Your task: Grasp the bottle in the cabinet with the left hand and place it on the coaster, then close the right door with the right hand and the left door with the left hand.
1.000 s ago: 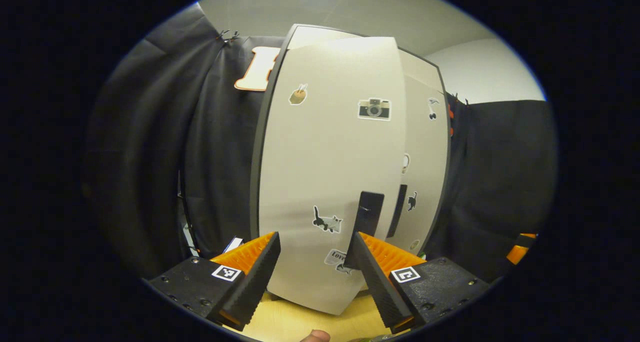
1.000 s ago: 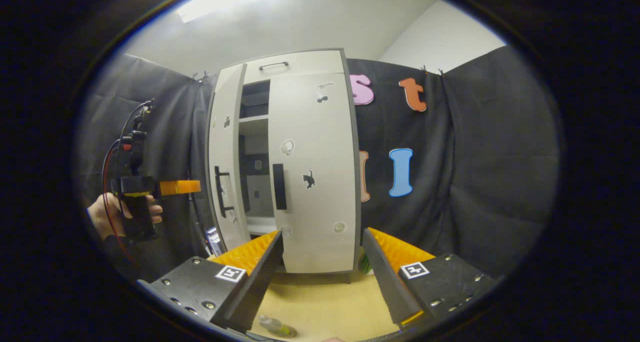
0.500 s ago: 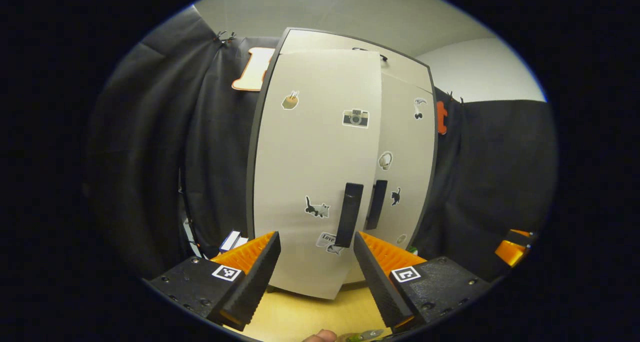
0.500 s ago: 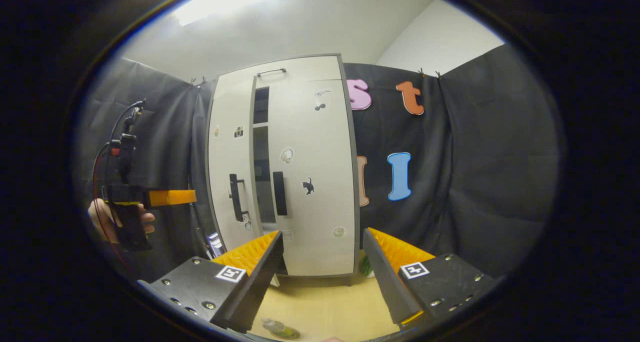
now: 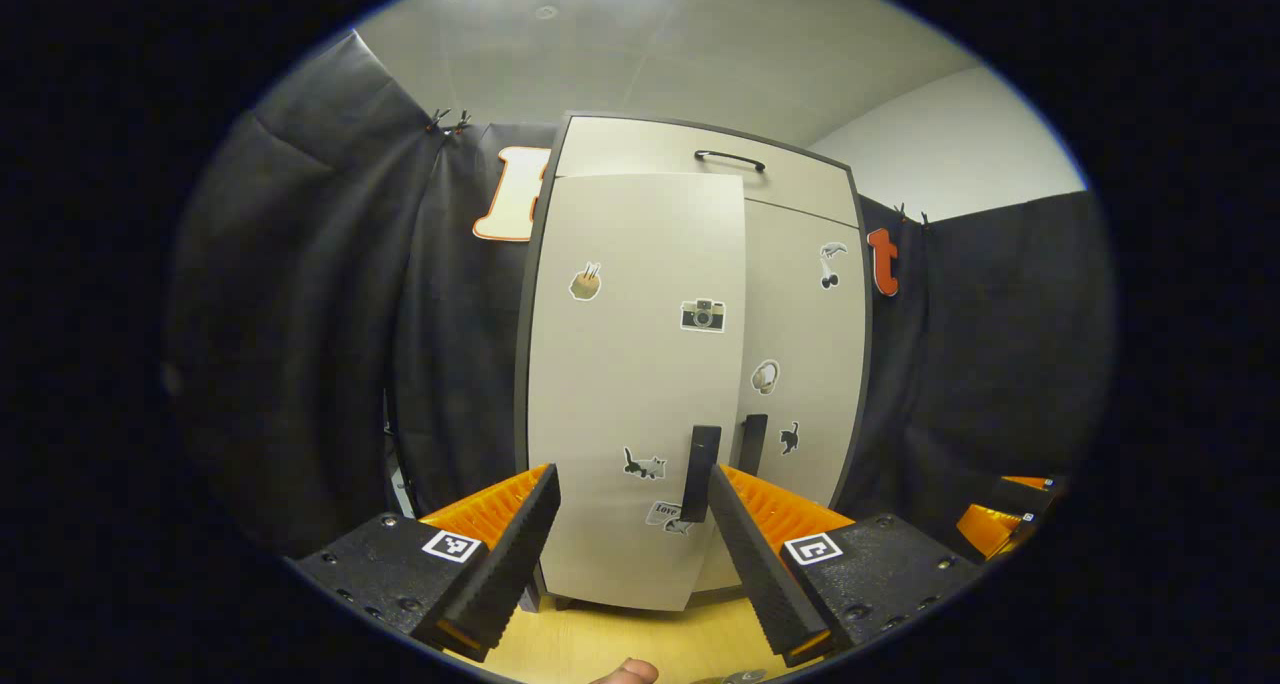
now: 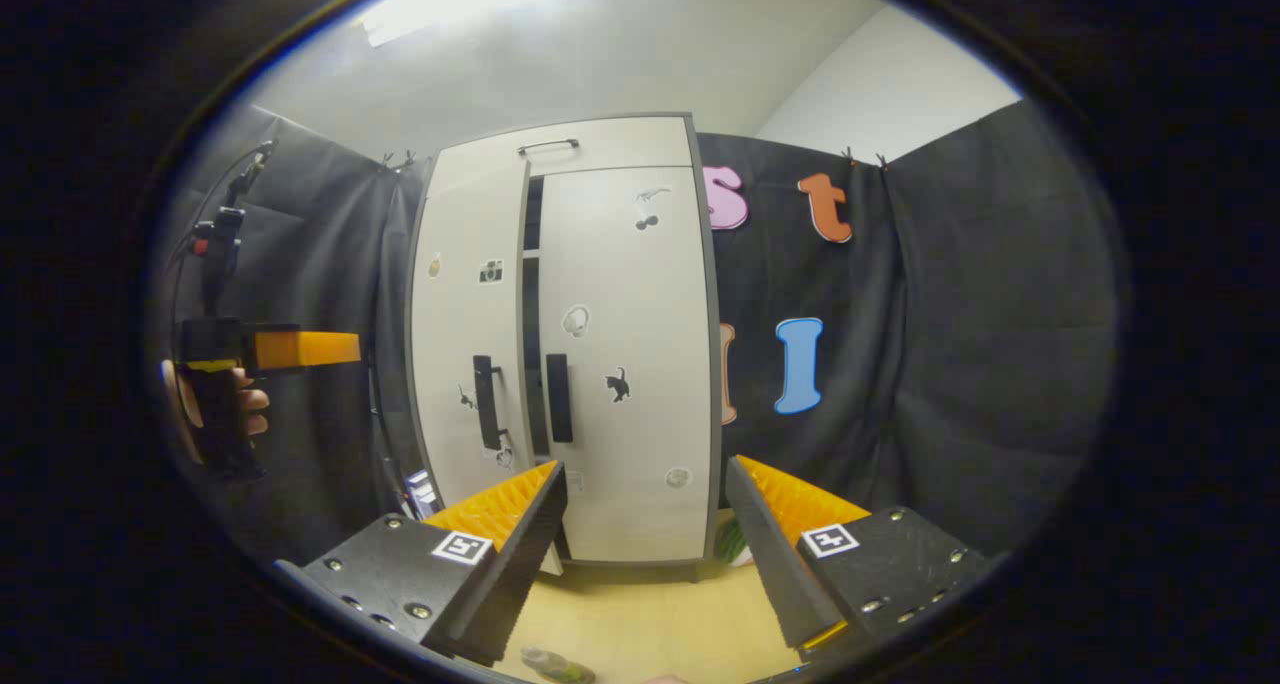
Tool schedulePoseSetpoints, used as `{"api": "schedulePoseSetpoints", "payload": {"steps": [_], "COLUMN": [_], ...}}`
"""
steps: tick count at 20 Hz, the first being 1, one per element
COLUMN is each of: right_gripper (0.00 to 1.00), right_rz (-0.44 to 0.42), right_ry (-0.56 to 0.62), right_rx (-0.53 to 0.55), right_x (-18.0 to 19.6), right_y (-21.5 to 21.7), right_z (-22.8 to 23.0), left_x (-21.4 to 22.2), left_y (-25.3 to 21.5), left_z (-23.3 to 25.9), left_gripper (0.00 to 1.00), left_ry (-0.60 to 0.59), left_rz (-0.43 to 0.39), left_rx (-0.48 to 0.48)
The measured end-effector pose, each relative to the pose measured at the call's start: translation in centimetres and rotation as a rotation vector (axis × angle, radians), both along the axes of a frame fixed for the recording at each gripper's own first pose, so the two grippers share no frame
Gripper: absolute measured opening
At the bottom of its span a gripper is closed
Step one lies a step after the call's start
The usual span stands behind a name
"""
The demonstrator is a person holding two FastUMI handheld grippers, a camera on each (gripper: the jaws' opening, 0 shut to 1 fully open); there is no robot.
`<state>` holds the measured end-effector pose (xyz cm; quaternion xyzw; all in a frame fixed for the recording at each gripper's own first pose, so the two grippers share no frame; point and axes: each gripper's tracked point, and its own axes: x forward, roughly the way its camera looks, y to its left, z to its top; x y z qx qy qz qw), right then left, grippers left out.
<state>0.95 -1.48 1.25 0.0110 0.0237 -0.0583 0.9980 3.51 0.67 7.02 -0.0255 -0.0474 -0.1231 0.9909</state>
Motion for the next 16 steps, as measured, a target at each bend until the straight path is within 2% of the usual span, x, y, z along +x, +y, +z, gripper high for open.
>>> {"api": "schedulePoseSetpoints", "payload": {"steps": [3, 4, 5, 11, 12, 14, 15, 16], "right_gripper": [0.96, 0.92, 0.97, 0.96, 0.92, 0.92, 0.96, 0.92], "right_rz": [-0.006, -0.002, 0.000, -0.013, -0.011, -0.014, -0.013, -0.011], "right_ry": [-0.004, 0.000, 0.002, 0.006, 0.008, 0.004, 0.005, 0.005], "right_rx": [-0.050, -0.052, -0.050, -0.066, -0.064, -0.070, -0.074, -0.075], "right_x": [0.9, 1.1, 1.2, 2.6, 3.0, 3.7, 4.3, 4.9], "right_y": [0.5, 0.9, 1.0, 1.8, 2.0, 2.2, 2.4, 2.8], "right_z": [0.2, 0.1, 0.1, 0.8, 0.8, 1.0, 1.2, 1.1], "left_x": [0.0, 0.1, 0.3, 1.4, 1.5, 1.9, 2.3, 2.7], "left_y": [-1.3, -1.5, -1.6, -1.2, -1.5, -1.5, -1.2, -0.9], "left_z": [-1.4, -2.3, -2.7, -4.2, -4.4, -4.7, -4.9, -5.0], "left_gripper": [0.94, 0.94, 0.95, 0.94, 0.95, 0.95, 0.95, 0.95], "left_ry": [0.023, 0.042, 0.051, 0.058, 0.058, 0.062, 0.064, 0.066], "left_rz": [-0.030, -0.038, -0.043, -0.016, -0.025, -0.035, -0.027, -0.018], "left_rx": [0.024, 0.027, 0.025, 0.033, 0.025, 0.014, 0.012, 0.015]}}
